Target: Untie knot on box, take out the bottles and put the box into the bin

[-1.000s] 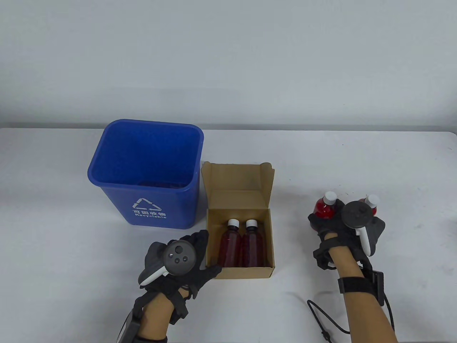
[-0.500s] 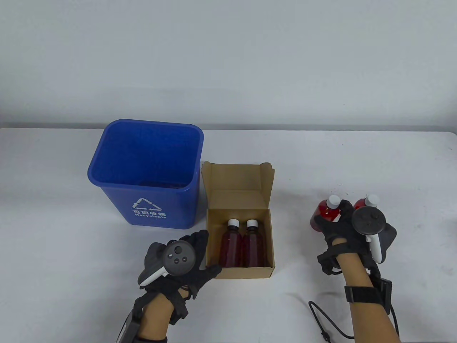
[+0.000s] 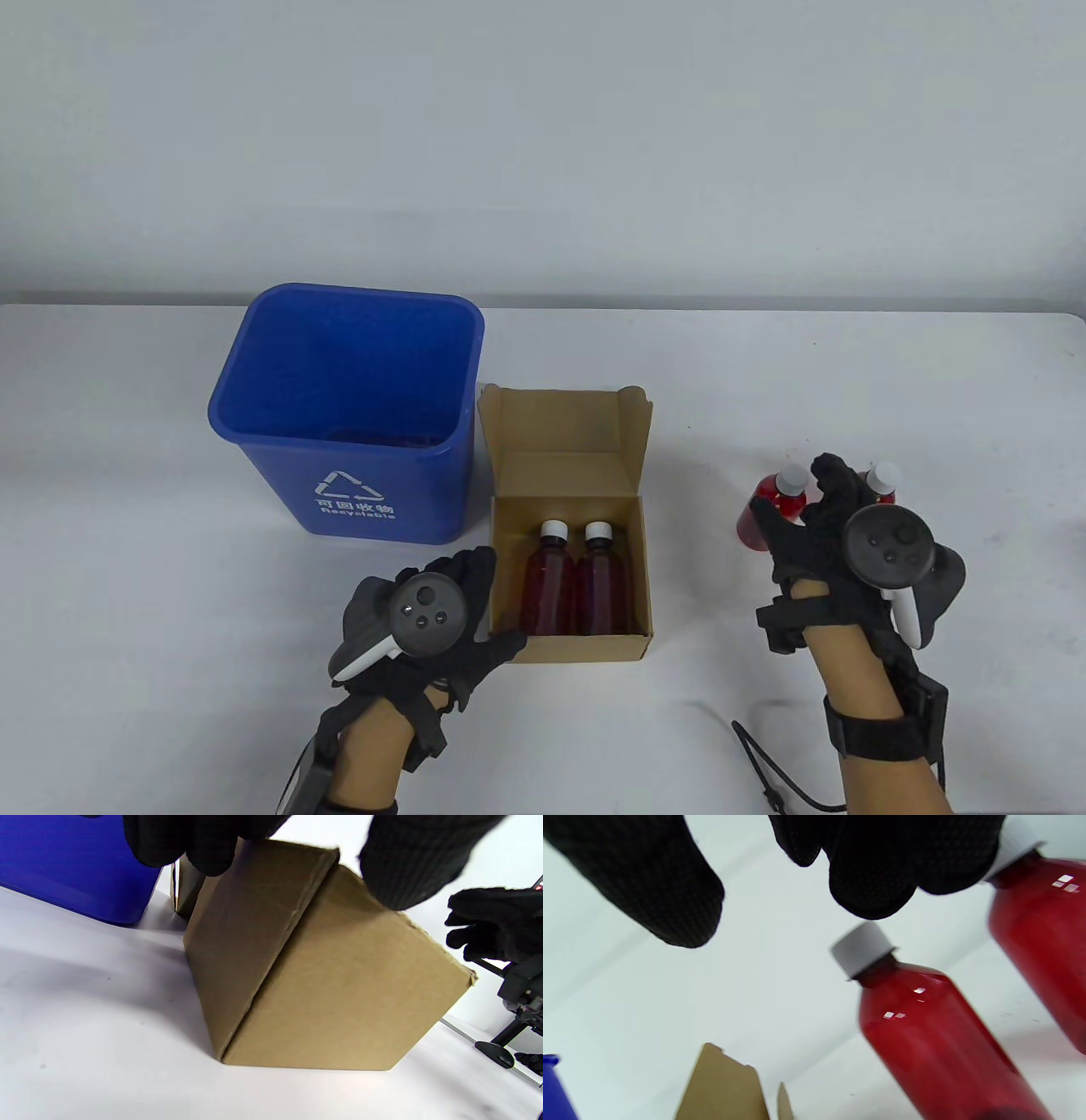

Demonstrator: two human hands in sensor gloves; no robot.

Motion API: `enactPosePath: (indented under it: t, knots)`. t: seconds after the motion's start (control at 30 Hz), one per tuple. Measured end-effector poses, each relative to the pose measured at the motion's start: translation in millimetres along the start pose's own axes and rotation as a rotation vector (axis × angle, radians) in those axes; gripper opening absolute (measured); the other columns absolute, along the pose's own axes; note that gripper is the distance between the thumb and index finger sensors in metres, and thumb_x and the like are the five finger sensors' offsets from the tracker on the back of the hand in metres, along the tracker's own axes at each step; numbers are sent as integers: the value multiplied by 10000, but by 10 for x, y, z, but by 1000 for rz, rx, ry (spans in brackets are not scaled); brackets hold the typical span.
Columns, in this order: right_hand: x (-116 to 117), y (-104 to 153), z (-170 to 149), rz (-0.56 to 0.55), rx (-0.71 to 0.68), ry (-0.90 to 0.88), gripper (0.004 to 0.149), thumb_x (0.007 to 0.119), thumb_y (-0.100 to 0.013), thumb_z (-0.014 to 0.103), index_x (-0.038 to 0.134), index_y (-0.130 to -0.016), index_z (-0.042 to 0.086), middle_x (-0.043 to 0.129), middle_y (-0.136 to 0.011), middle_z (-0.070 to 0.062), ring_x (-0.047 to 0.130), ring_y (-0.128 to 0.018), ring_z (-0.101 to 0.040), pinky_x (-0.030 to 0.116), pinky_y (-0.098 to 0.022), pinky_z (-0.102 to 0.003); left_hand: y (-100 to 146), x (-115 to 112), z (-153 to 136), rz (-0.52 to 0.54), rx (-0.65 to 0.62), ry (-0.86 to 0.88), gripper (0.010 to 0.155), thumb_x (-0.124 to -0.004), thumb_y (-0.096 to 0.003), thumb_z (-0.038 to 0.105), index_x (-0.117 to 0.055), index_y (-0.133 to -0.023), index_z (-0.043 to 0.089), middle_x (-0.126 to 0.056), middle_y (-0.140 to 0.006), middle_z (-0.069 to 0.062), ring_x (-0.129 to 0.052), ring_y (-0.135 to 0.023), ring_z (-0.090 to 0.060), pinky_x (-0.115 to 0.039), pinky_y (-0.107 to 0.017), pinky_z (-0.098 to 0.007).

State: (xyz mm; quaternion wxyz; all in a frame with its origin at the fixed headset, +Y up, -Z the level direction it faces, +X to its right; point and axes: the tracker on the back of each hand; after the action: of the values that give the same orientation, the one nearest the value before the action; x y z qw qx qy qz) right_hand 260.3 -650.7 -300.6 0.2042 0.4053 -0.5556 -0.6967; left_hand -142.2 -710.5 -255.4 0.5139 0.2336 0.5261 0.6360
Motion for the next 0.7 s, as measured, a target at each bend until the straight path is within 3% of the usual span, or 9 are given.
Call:
enactPosePath:
  t: [0.17,0.33,0.7]
  knots:
    - [55,140,377,36,-128,29,798,855,-455,498,469,-1001,62,509,-982,-182,821,-637,-328,761,-412,-393,-1,-2,2,-1,2,3,973,-758,-469,615,-296,-1132,74,-461,-1145,-233,-500,-1038,-588,-357,-706,-818]
    - [229,235,820,144,-220,43,771,851,-457,500,512,-1001,72,556,-984,-170,849,-603,-324,773,-385,-381,-2,1,5,-3,2,-3,972,-759,-470,615,-298,-1132,74,-461,-1143,-242,-499,-1038,-589,-357,-706,-818]
    - [722,191,1677,381,-277,214,737,844,-455,499,572,-987,67,609,-978,-178,898,-528,-308,799,-331,-362,-6,1,11,-6,2,-7,974,-761,-469,613,-298,-1132,72,-460,-1143,-245,-499,-1037,-591,-357,-706,-819]
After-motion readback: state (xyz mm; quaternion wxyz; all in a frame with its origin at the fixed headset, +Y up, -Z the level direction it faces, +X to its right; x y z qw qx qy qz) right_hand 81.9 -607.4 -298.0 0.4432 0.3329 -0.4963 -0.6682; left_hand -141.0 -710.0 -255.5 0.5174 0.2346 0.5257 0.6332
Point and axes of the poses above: the tracker on the back of each hand, its own z axis roughly to the thumb side, its own y axis roughly from the fingertips to the wrist, x = y × z
